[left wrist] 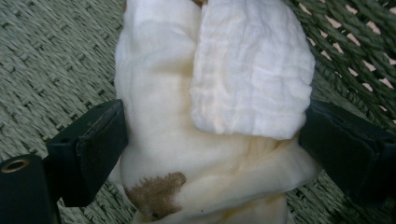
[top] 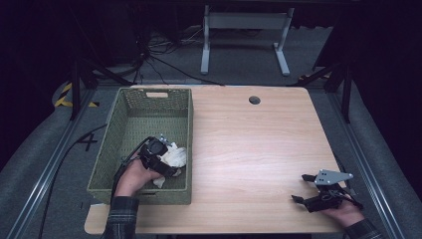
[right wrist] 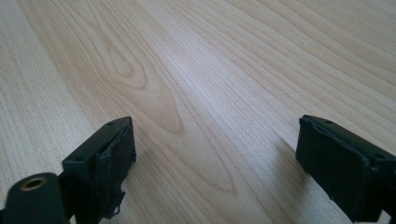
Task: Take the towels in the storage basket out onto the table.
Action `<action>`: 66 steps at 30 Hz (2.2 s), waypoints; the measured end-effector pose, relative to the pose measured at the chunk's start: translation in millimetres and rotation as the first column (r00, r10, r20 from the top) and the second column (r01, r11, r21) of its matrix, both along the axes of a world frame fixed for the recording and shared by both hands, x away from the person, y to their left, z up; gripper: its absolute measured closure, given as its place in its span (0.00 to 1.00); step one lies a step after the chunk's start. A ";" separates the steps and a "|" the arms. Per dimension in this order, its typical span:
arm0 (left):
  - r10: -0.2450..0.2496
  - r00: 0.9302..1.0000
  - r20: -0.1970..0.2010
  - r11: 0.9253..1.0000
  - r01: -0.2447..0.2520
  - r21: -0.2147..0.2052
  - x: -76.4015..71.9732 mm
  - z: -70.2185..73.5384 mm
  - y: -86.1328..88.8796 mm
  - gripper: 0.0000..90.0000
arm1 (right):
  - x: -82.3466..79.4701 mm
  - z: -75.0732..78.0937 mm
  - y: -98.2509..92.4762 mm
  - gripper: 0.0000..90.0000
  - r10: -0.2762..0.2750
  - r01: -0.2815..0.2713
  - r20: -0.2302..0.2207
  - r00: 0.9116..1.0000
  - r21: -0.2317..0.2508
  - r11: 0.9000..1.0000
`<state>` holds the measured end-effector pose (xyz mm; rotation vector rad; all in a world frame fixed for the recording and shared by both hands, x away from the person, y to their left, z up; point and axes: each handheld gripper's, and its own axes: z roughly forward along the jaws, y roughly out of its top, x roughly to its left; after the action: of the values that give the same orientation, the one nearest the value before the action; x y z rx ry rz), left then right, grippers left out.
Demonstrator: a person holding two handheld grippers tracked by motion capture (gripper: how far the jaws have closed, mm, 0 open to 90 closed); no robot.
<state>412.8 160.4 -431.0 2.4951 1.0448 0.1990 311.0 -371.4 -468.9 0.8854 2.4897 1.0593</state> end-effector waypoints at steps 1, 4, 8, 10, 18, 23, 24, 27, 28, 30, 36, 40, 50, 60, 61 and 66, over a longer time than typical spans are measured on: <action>0.000 1.000 0.000 1.000 0.000 0.000 0.0 0.0 0.0 0.10 | 0.0 0.0 0.0 0.14 0.000 0.000 0.000 1.000 0.000 1.000; 0.009 0.999 -0.032 1.000 -0.008 0.027 1.5 -4.9 -1.3 0.10 | 0.0 0.0 0.0 0.14 0.000 0.000 0.000 1.000 0.000 1.000; 0.021 0.998 -0.066 0.999 -0.019 0.030 2.9 -7.6 -1.7 0.11 | 0.0 0.0 0.0 0.14 0.000 0.000 0.000 1.000 0.000 1.000; 0.016 0.996 -0.085 0.999 -0.014 0.031 3.6 -7.9 -1.6 0.12 | 0.0 0.0 0.0 0.14 0.000 0.000 0.000 1.000 0.000 1.000; 0.021 0.993 -0.114 1.000 -0.019 0.018 4.1 -1.2 0.8 0.44 | 0.1 0.0 0.1 0.14 0.000 0.000 0.000 1.000 0.000 1.000; 0.009 0.994 -0.107 1.000 -0.008 0.010 2.2 5.2 1.0 0.68 | 0.2 0.0 0.3 0.14 -0.002 0.002 -0.001 1.000 0.001 1.000; 0.009 0.995 -0.100 1.000 -0.008 0.012 1.9 6.1 0.8 0.69 | 0.2 0.0 0.3 0.14 -0.002 0.002 0.000 1.000 0.001 1.000; 0.001 0.997 -0.075 1.000 -0.002 -0.007 0.8 10.9 1.9 0.71 | 0.3 0.1 0.3 0.14 -0.002 0.002 -0.001 1.000 0.001 1.000; 0.002 0.998 -0.070 1.000 -0.004 -0.018 0.3 12.6 2.8 0.71 | 0.3 0.1 0.3 0.14 -0.002 0.002 -0.001 1.000 0.001 1.000; 0.006 0.999 -0.053 0.999 -0.009 -0.043 -0.7 16.4 5.3 0.71 | 0.4 0.1 0.3 0.14 -0.003 0.003 -0.001 1.000 0.000 1.000; 0.035 0.999 -0.025 0.995 -0.037 -0.089 -2.7 25.5 11.7 0.72 | 0.5 0.1 0.3 0.14 -0.002 0.002 -0.001 1.000 0.000 1.000; 0.050 0.999 -0.004 0.990 -0.050 -0.129 -4.9 32.4 15.6 0.72 | 0.6 0.1 0.3 0.14 -0.004 0.004 -0.001 1.000 0.000 1.000; 0.064 0.997 0.033 0.976 -0.056 -0.209 -8.7 54.3 27.2 0.73 | 0.6 0.1 0.4 0.14 -0.004 0.004 -0.001 1.000 0.000 1.000; 0.071 0.994 0.077 0.946 -0.043 -0.320 -14.1 75.3 39.5 0.74 | 0.6 0.1 0.3 0.14 -0.004 0.004 -0.001 1.000 0.000 1.000; 0.069 0.994 0.085 0.945 -0.038 -0.326 -14.7 78.0 40.6 0.75 | 0.6 0.1 0.3 0.14 -0.003 0.003 -0.001 1.000 0.000 1.000; 0.076 0.991 0.113 0.941 -0.034 -0.337 -17.9 90.0 44.1 0.75 | 0.6 0.1 0.3 0.14 -0.003 0.003 -0.001 1.000 0.000 1.000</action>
<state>395.0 204.5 -340.9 2.1224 1.0044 0.1742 311.6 -371.1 -468.8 0.8896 2.4883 1.0579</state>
